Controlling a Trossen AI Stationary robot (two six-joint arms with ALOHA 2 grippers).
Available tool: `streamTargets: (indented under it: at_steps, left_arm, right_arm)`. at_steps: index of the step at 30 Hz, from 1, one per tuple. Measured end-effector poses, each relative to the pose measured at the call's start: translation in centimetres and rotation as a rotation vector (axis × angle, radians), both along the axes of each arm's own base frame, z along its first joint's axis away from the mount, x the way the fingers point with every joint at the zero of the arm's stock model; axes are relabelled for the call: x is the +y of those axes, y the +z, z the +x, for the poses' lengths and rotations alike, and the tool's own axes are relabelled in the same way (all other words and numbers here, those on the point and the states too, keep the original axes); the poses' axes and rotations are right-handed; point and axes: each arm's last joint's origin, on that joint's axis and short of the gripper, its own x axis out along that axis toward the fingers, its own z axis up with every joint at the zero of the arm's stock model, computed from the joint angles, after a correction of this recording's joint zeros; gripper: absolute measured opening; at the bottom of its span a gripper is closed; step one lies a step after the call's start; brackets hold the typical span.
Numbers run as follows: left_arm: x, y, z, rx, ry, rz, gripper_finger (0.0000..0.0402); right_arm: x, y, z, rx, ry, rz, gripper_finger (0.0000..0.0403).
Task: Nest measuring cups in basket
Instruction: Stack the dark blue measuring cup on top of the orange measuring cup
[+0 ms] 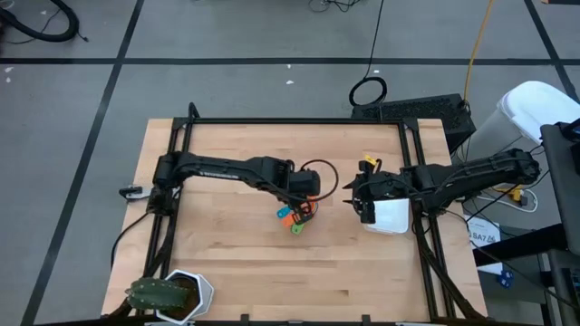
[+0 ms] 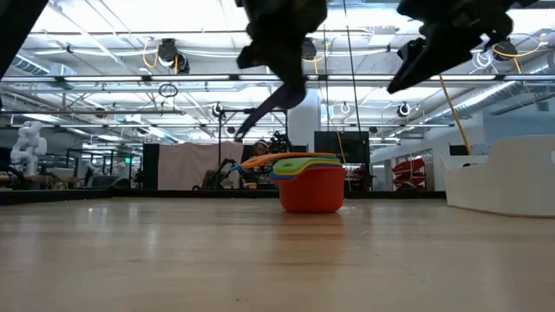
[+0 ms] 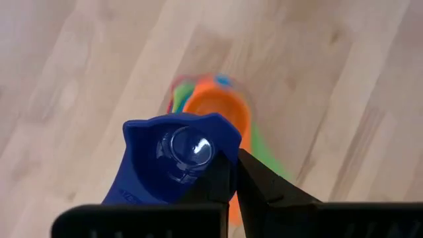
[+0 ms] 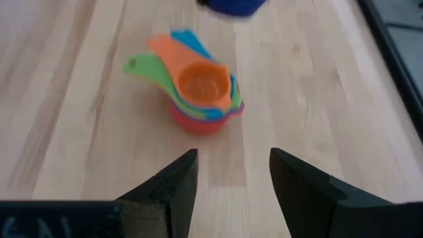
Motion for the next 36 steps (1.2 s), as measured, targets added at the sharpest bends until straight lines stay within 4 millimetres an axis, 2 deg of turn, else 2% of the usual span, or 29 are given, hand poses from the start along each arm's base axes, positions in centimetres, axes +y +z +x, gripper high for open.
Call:
streamTargets:
  at_steps: [3, 11, 21, 26, 31, 36]
  left_arm:
    - [0.1, 0.5, 0.1, -0.033, 0.013, 0.01, 0.0009]
    - [-0.4, 0.4, 0.2, -0.034, 0.04, -0.003, 0.0009]
    - [-1.6, 0.4, 0.1, -0.037, 0.064, -0.029, 0.0008]
    - [-1.6, -0.3, 0.3, -0.016, 0.094, -0.038, 0.0008]
    - [-1.8, -2.6, 1.2, 0.044, 0.1, -0.051, 0.0009]
    - [-1.6, -3.4, 1.7, 0.05, 0.112, -0.054, 0.0011]
  right_arm:
    - [-0.1, 0.4, -0.9, -0.002, -0.006, 0.007, 0.0178]
    - [-0.5, 2.3, -3.9, -0.089, -0.023, 0.023, 0.0178]
    - [-1.3, 3.6, -7.2, -0.164, -0.133, -0.046, 0.0178]
    - [-1.4, 3.9, -7.8, -0.196, -0.154, -0.035, 0.0178]
    - [-1.4, 3.9, -7.9, -0.201, -0.152, -0.032, 0.0178]
    - [-1.4, 3.9, -7.9, -0.198, -0.151, -0.032, 0.0178]
